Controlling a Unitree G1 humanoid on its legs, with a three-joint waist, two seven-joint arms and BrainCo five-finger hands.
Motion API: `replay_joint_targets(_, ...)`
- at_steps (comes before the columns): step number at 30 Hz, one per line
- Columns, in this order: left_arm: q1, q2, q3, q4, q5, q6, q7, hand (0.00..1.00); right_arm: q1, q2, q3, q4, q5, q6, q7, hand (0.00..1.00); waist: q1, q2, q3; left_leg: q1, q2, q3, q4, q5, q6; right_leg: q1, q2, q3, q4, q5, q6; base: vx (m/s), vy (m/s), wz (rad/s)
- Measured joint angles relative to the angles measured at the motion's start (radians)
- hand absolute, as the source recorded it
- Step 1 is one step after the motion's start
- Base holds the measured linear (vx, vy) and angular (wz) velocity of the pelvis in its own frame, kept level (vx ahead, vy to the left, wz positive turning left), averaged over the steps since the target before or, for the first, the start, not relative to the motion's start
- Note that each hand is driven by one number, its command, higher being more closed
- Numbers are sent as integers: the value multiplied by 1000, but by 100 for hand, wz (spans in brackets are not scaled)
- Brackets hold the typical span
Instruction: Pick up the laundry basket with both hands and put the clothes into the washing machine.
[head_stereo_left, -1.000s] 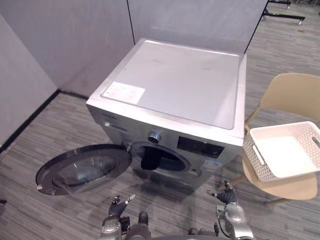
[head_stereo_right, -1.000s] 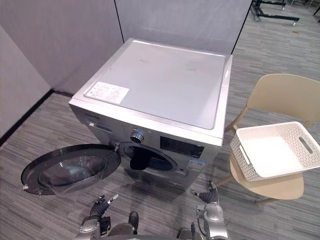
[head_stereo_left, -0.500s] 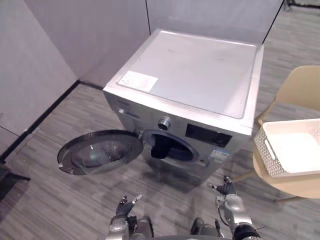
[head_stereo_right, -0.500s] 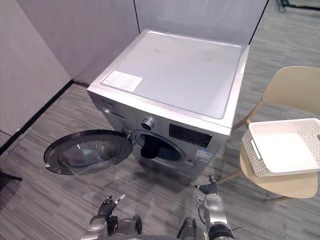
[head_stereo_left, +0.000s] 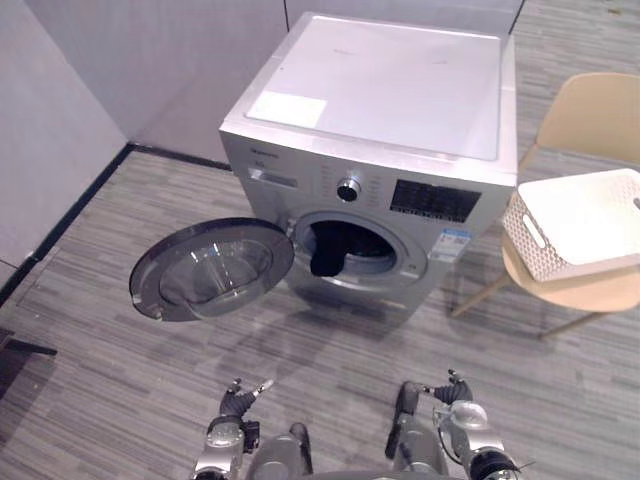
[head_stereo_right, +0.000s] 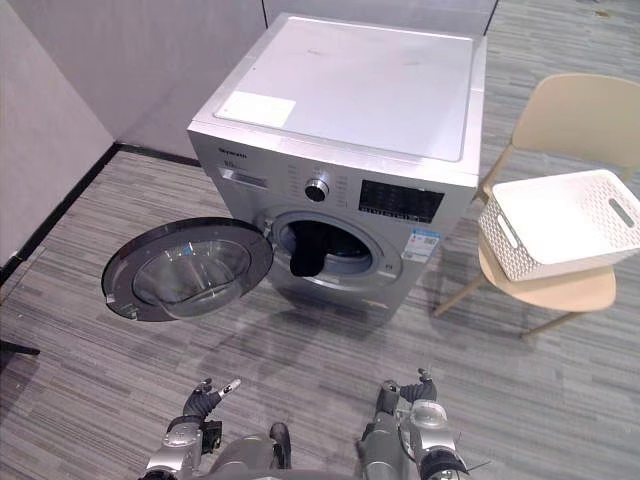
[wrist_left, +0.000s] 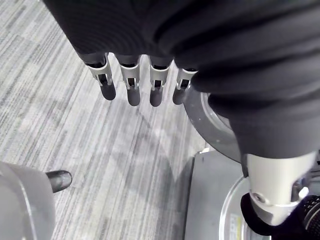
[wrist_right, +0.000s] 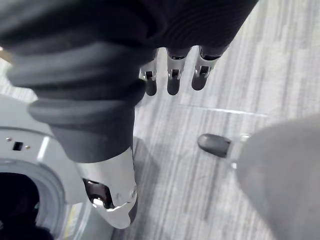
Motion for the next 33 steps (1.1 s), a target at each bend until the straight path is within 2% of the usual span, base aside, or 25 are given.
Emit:
replay_joint_targets(1, 22, -1, 8, -10, 0, 2, 2, 0, 31, 15, -2, 0, 0, 0, -1, 0, 2, -14, -4, 19, 0, 7, -10, 0, -11, 35, 13, -5, 92, -89, 2, -75, -69, -19)
replay_joint_targets(2, 53, 3, 23, -25, -1, 2, 12, 0, 54, 31, 2, 3, 0, 0, 0, 0, 10, -24, -10, 25, -6, 13, -16, -1, -17, 104, 42, -8, -5, -157, 21, -34, -99, -28)
replay_joint_targets(3, 58, 2, 25, -25, -3, 2, 19, 0, 56, 34, 2, 4, 2, 0, 0, 0, 15, -42, -20, 24, -9, 13, -15, 0, -22, 129, 51, -7, -70, -175, 56, -84, -104, -39)
replay_joint_targets(4, 55, -19, 31, -28, -3, 6, 21, 0, 55, 23, 0, 6, 2, -5, 0, 0, 24, -12, -26, 0, 14, -14, -32, 9, -37, 149, 91, -28, -159, -136, 58, -67, -62, -27)
replay_joint_targets(6, 45, -25, 28, -38, -3, 5, 21, 0, 55, 22, -3, 8, 7, -5, -1, 0, 20, -1, -32, -8, 22, -41, -67, 17, -50, 164, 123, -39, -226, -115, 56, -7, -52, 6)
replay_joint_targets(8, 17, -24, 9, -43, -3, 5, 23, 0, 71, 18, -14, 8, 29, -6, -14, 0, 18, -4, -32, -6, 25, -60, -96, 45, -68, 184, 140, -68, -258, -97, 42, 95, -80, 40)
replay_joint_targets(9, 5, -23, 0, -54, -3, 7, 24, 0, 79, 15, -32, 12, 44, -5, -14, 0, 16, -4, -32, 5, 30, -77, -106, 80, -65, 205, 142, -93, -258, -92, 34, 116, -72, 44)
replay_joint_targets(11, 4, -9, -33, -116, -3, 7, 33, 0, 80, 8, -52, 12, 50, -8, -19, 0, 0, -6, -34, 27, 27, -97, -129, 107, -72, 233, 140, -128, -264, -92, 26, 183, -66, 53)
replay_joint_targets(13, -12, 13, -52, -180, 0, 6, 45, 0, 71, -9, -55, 10, 56, -17, -21, 0, 0, -7, -35, 26, 21, -98, -130, 124, -76, 245, 137, -133, -279, -89, 22, 156, -24, 26)
replay_joint_targets(16, -46, 78, -60, -279, 26, 5, 68, 0, 54, -28, -55, 4, 58, -25, -22, 0, 1, -3, -38, 61, 17, -104, -164, 129, -78, 282, 144, -140, -314, -85, 22, 84, 5, 4)
replay_joint_targets(20, -105, 209, -48, -405, 174, 6, 116, 0, 44, -44, -71, 4, 56, -36, -23, 0, -1, -4, -46, 104, 4, -99, -247, 168, -64, 312, 152, -133, -389, -37, 25, 19, 25, -5)
replay_joint_targets(24, -194, 332, 46, -421, 280, 22, 175, 0, 44, -59, -69, -2, 51, -50, -19, 0, -3, -4, -47, 98, -11, -85, -259, 172, -59, 311, 153, -109, -447, 16, 38, -51, 73, -16)
replay_joint_targets(28, -302, 481, 115, -389, 317, 58, 241, 0, 49, -64, -46, -36, 38, -51, -13, 0, 2, -7, -48, 42, -24, -72, -260, 181, -45, 268, 155, -83, -505, 75, 40, -107, 52, -16)
replay_joint_targets(31, -401, 566, 129, -337, 346, 89, 262, 0, 42, -65, -7, -38, 36, -53, -11, 0, 4, -21, -44, -16, -25, -72, -257, 189, -33, 219, 157, -71, -532, 112, 39, -162, 26, -8)
replay_joint_targets(33, -503, 618, 124, -283, 374, 110, 266, 0, 46, -64, 40, -52, 34, -55, -11, 0, 6, -48, -32, -63, -21, -71, -250, 196, -32, 178, 159, -60, -545, 138, 35, -197, -1, -9)
